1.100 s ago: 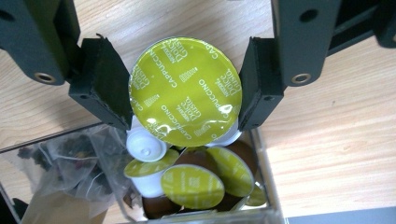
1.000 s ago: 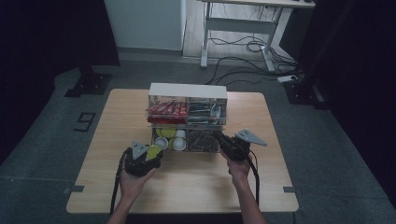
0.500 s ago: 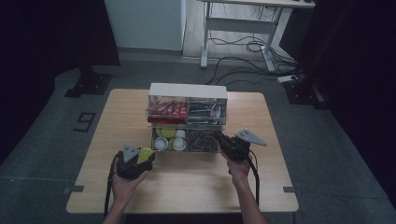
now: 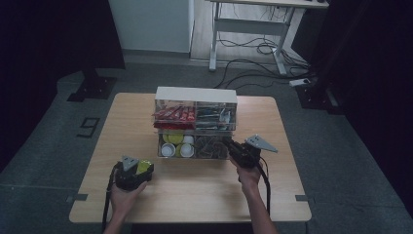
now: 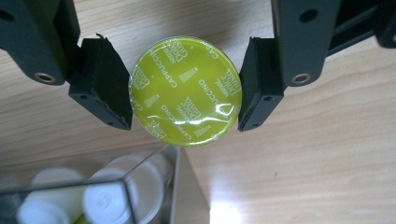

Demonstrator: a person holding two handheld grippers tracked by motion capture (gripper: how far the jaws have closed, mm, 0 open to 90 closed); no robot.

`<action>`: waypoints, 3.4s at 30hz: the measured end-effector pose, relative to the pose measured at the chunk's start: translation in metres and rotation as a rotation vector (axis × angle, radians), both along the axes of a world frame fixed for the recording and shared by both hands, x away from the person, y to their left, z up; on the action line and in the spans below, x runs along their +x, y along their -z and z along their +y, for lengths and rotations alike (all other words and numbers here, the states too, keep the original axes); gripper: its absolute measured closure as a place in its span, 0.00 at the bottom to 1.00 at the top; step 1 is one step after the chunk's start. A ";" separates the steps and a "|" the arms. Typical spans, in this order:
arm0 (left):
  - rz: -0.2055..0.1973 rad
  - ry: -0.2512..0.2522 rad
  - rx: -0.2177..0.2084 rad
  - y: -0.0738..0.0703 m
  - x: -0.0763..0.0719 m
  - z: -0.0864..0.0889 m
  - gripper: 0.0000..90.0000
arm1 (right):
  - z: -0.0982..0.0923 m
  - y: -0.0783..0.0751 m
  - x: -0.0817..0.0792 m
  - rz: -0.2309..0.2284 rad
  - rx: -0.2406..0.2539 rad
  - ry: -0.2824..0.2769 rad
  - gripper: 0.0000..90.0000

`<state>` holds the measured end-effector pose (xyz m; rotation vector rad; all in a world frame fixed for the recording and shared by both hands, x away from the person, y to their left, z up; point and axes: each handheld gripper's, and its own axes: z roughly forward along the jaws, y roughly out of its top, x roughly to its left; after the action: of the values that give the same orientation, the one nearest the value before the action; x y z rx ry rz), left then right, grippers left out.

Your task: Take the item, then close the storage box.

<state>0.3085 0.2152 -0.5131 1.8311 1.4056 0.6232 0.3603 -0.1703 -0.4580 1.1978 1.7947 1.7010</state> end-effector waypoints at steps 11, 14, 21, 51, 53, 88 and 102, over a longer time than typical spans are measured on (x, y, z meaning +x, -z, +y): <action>0.060 -0.027 0.025 0.015 0.004 0.009 0.42 | 0.000 0.000 0.000 0.000 0.003 -0.001 0.96; 0.065 -0.025 0.026 0.016 0.004 0.010 0.42 | 0.000 0.001 0.000 0.002 0.002 -0.001 0.96; 0.071 -0.021 0.030 0.015 0.003 0.009 0.35 | 0.000 0.001 0.000 0.003 0.000 0.002 0.96; -0.001 0.036 -0.077 -0.004 -0.027 0.020 0.32 | 0.001 0.004 -0.001 0.007 -0.013 -0.001 0.95; 0.002 0.038 -0.077 -0.003 -0.028 0.020 0.32 | 0.001 0.005 -0.001 0.008 -0.016 -0.001 0.95; 0.015 0.060 -0.105 -0.003 -0.031 0.018 0.32 | 0.000 0.022 -0.017 0.067 -0.065 -0.014 0.99; 0.023 0.063 -0.106 -0.001 -0.031 0.017 0.32 | 0.001 0.033 -0.024 0.109 -0.099 -0.028 0.99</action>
<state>0.2778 0.2326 -0.5126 1.7964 1.3646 0.4886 0.3368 -0.1692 -0.4909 1.2496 1.9446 1.5689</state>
